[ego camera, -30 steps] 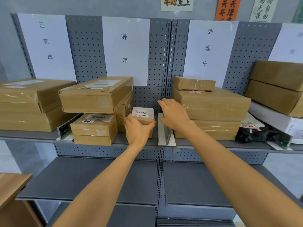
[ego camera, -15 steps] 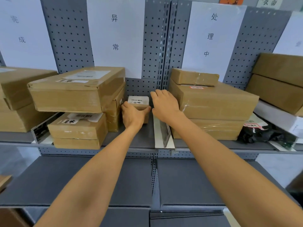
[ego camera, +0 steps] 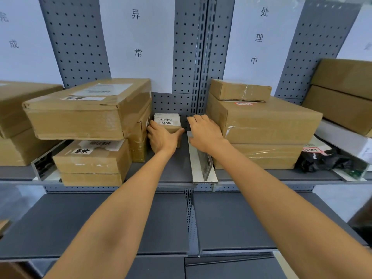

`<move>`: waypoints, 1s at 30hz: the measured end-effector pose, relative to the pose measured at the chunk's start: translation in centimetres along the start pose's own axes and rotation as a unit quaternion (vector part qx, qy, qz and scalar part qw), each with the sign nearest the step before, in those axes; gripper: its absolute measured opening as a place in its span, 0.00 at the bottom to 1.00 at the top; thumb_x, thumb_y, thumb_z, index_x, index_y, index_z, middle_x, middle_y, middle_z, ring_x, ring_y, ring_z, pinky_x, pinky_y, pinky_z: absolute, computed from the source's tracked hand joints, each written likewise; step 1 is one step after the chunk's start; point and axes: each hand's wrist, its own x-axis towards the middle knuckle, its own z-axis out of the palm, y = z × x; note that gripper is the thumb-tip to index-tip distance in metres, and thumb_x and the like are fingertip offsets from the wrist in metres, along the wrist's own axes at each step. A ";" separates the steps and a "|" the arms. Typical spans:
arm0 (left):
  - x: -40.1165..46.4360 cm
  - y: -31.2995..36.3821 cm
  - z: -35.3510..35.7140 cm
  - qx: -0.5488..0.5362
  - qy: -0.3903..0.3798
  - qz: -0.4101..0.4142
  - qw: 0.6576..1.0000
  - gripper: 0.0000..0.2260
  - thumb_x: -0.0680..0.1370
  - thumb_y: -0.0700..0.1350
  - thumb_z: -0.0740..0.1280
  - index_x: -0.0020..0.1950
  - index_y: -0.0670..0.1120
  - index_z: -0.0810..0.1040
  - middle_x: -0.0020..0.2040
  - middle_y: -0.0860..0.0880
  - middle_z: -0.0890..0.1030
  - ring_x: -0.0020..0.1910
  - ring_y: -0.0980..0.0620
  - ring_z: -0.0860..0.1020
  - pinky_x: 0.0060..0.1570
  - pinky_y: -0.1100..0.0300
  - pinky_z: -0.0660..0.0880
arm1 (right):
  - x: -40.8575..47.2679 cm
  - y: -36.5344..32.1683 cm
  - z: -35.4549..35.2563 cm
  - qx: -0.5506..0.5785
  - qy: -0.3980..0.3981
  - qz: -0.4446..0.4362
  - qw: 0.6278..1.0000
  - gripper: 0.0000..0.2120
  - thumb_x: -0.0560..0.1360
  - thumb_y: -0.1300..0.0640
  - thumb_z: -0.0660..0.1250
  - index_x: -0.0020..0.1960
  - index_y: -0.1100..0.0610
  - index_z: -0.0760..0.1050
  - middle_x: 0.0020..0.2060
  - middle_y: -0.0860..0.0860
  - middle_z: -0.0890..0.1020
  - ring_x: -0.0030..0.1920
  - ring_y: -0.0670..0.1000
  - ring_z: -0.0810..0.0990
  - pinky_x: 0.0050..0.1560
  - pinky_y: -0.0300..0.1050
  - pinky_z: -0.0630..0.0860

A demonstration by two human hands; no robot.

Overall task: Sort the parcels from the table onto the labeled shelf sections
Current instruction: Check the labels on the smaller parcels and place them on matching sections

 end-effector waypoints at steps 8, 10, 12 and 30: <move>-1.6 0.6 -1.8 0.065 -0.008 0.055 0.996 0.35 0.75 0.48 0.71 0.75 0.40 0.56 0.74 0.39 0.60 0.71 0.39 0.62 0.68 0.48 0.64 | -1.4 -0.7 -1.8 -0.001 0.009 -0.006 1.000 0.24 0.75 0.60 0.64 0.70 0.60 0.64 0.65 0.56 0.71 0.65 0.57 0.68 0.62 0.46 0.67; -2.2 0.6 -2.7 0.083 -0.012 0.089 0.992 0.31 0.77 0.45 0.68 0.75 0.40 0.58 0.74 0.39 0.60 0.72 0.40 0.61 0.69 0.49 0.64 | -2.0 -1.1 -2.3 0.002 0.017 -0.010 1.000 0.24 0.75 0.61 0.63 0.70 0.60 0.64 0.65 0.56 0.72 0.65 0.57 0.69 0.62 0.46 0.67; -2.7 0.5 -3.8 0.097 -0.022 0.134 0.986 0.26 0.77 0.43 0.66 0.73 0.40 0.61 0.72 0.40 0.64 0.71 0.41 0.62 0.67 0.50 0.65 | -2.8 -1.3 -2.9 0.003 0.024 -0.012 1.000 0.24 0.75 0.61 0.63 0.70 0.60 0.65 0.65 0.56 0.72 0.65 0.57 0.69 0.62 0.46 0.67; -16.9 -2.0 -18.1 0.424 -0.037 0.251 0.869 0.15 0.78 0.44 0.64 0.62 0.40 0.70 0.61 0.42 0.73 0.60 0.42 0.72 0.48 0.54 0.67 | -16.2 -3.5 -6.1 0.054 0.033 -0.095 0.993 0.26 0.77 0.54 0.65 0.72 0.61 0.64 0.68 0.56 0.70 0.68 0.57 0.67 0.69 0.48 0.65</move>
